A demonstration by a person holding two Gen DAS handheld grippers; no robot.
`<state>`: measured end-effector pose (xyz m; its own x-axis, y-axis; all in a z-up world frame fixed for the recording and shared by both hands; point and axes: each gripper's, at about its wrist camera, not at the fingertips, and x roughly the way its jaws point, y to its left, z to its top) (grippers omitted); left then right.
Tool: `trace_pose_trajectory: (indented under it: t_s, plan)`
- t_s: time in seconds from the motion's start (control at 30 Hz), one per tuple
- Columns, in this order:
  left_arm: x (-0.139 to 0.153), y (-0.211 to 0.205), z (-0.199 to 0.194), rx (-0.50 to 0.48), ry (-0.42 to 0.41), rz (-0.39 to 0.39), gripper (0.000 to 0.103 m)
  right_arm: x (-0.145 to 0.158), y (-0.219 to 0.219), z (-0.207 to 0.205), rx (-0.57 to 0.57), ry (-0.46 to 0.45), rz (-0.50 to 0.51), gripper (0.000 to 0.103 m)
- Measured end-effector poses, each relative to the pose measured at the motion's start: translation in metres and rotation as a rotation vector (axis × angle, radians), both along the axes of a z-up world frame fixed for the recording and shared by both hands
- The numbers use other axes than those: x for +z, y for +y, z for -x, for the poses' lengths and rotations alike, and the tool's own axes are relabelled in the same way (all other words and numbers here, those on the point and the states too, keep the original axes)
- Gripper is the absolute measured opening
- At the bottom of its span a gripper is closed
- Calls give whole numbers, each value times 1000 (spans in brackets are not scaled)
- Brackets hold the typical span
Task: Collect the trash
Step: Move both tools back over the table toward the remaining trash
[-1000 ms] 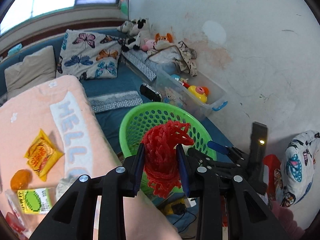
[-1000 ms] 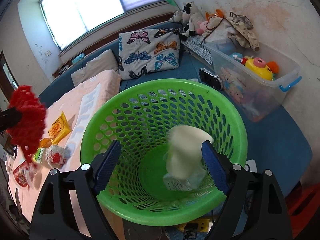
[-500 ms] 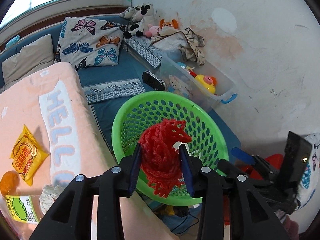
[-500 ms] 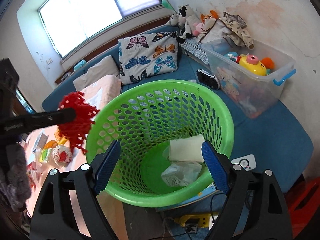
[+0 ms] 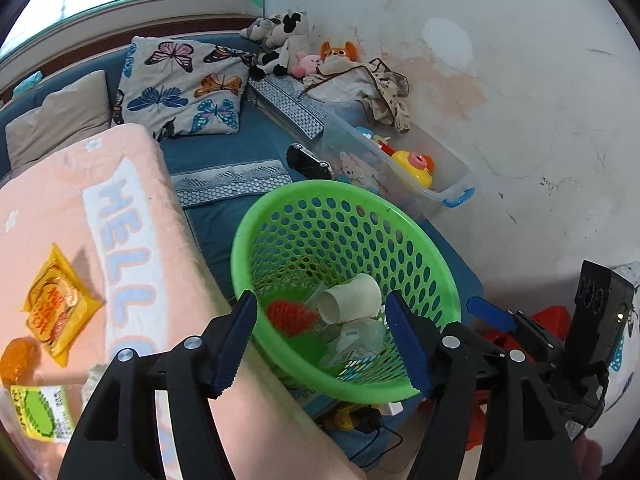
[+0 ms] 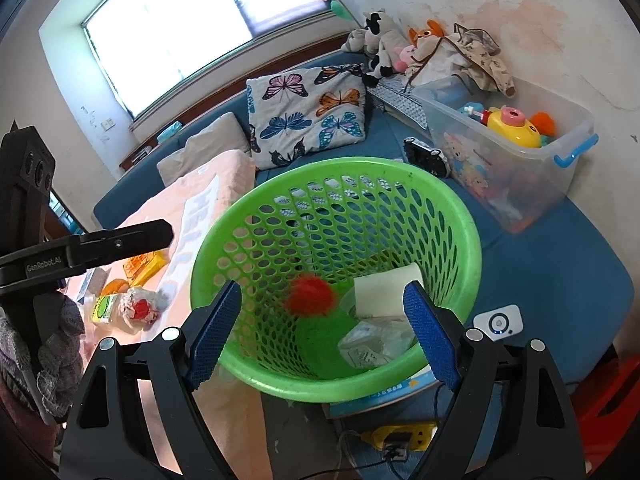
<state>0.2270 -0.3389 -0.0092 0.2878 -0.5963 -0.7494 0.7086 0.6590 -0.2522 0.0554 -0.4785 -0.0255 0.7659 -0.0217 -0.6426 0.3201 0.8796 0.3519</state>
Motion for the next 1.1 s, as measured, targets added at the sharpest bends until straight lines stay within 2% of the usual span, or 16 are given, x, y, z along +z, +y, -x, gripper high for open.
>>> trace_pose_trajectory:
  t_s: [0.23, 0.47, 0.83, 1.1]
  plan:
    - [17, 39, 9, 46, -40, 6, 65, 9, 24, 0, 50, -9, 17, 83]
    - [25, 96, 19, 110, -87, -13, 65, 20, 53, 7, 112, -28, 35, 86]
    - [17, 189, 31, 256, -95, -43, 69, 44, 101, 14, 218, -68, 45, 88]
    - [4, 253, 38, 364, -78, -55, 69, 48, 141, -2, 309, -75, 47, 88]
